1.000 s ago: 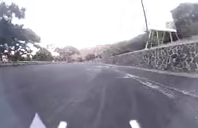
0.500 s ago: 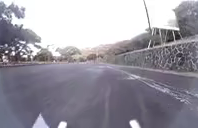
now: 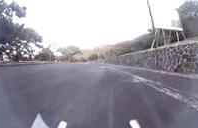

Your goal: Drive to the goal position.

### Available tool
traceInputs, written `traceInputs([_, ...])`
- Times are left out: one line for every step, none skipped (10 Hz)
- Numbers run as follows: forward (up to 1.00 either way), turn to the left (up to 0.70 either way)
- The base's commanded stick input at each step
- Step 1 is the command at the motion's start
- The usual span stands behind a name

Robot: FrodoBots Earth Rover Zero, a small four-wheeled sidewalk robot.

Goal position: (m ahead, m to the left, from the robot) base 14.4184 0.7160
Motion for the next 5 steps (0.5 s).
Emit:
traceInputs([0.7, -0.09])
traceInputs([0.7, -0.35])
traceInputs([0.7, -0.35])
traceInputs([0.7, -0.35])
traceInputs([0.7, -0.35])
